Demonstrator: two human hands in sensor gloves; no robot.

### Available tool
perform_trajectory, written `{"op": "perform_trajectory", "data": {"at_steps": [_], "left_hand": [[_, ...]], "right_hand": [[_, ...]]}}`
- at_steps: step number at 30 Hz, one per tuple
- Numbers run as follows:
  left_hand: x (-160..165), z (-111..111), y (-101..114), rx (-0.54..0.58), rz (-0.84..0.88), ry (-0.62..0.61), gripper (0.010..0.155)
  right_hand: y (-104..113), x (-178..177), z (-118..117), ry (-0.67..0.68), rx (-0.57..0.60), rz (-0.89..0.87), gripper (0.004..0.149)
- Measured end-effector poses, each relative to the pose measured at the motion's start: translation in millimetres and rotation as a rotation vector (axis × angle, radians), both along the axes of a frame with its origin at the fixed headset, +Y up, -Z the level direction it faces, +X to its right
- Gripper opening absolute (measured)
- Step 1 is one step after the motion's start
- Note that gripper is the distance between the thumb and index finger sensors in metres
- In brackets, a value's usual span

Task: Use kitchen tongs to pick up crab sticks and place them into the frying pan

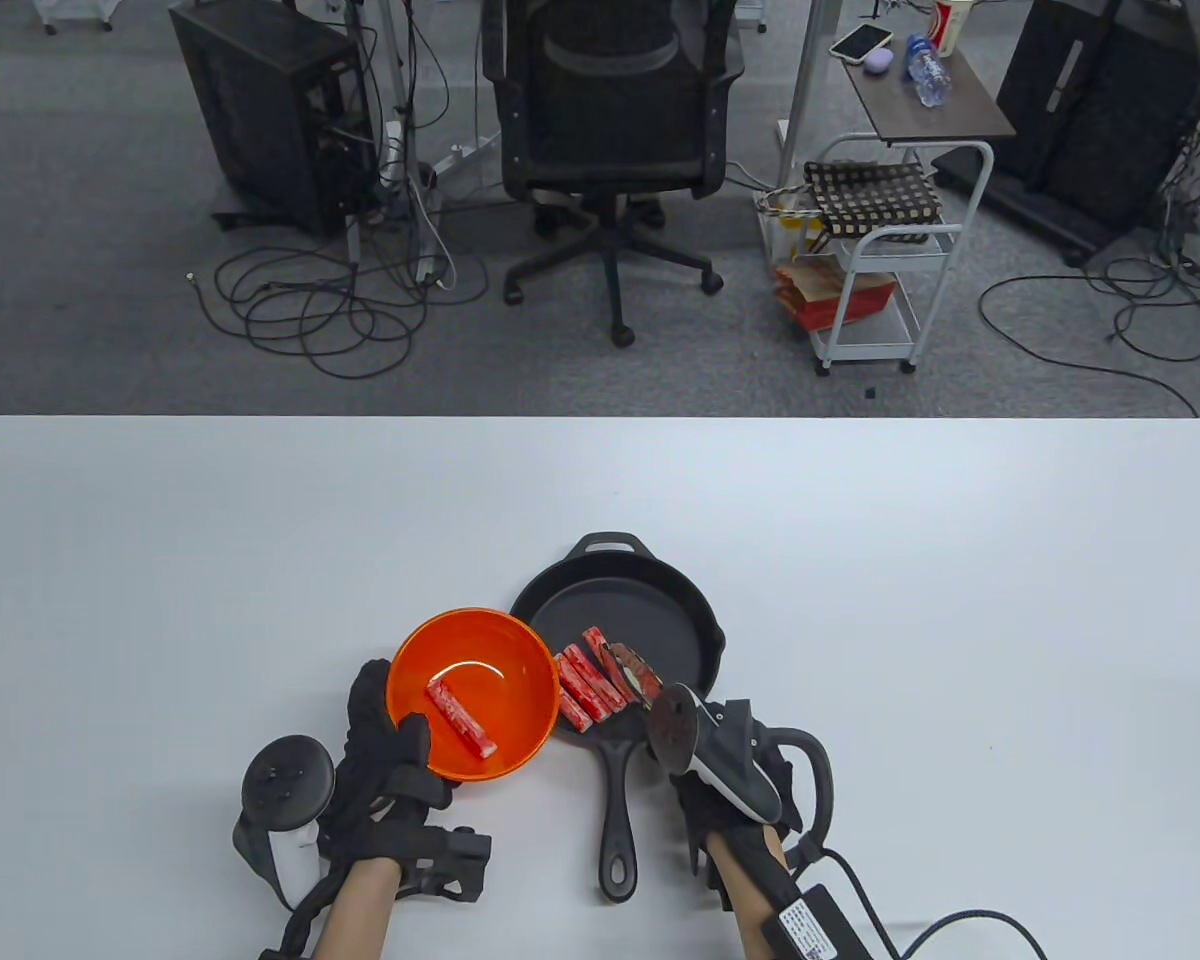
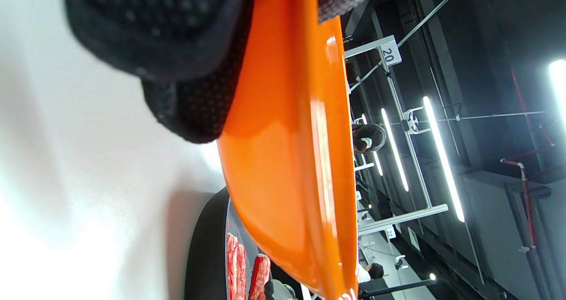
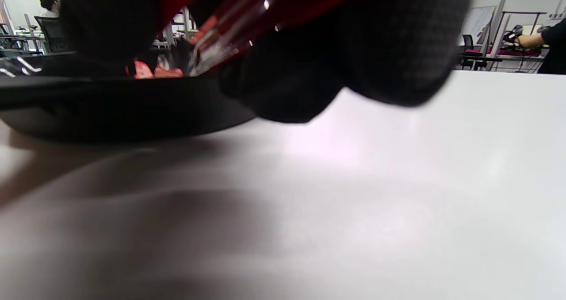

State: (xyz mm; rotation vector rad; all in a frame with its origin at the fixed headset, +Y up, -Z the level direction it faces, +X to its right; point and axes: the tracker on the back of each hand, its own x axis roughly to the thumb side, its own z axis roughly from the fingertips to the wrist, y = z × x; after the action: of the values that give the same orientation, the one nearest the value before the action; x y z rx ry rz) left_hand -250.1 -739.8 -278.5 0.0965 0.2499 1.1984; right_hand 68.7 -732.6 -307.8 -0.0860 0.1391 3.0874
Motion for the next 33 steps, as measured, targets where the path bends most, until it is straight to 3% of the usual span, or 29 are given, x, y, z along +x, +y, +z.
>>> {"op": "perform_trajectory", "data": {"at_steps": [15,29,33], "left_hand": [[0,0,0,0.000,-0.001,0.001,0.065],[1,0,-1,0.002,-0.004,-0.008,0.065],[1,0,-1,0.003,-0.004,-0.014,0.065]], "right_hand": [[3,1,1,0.002,0.016,-0.024,0.063],[59,-13,45,0.084,0.261,-0.148,0.064],[67,-25,56,0.148,0.283,-0.177,0.064]]}}
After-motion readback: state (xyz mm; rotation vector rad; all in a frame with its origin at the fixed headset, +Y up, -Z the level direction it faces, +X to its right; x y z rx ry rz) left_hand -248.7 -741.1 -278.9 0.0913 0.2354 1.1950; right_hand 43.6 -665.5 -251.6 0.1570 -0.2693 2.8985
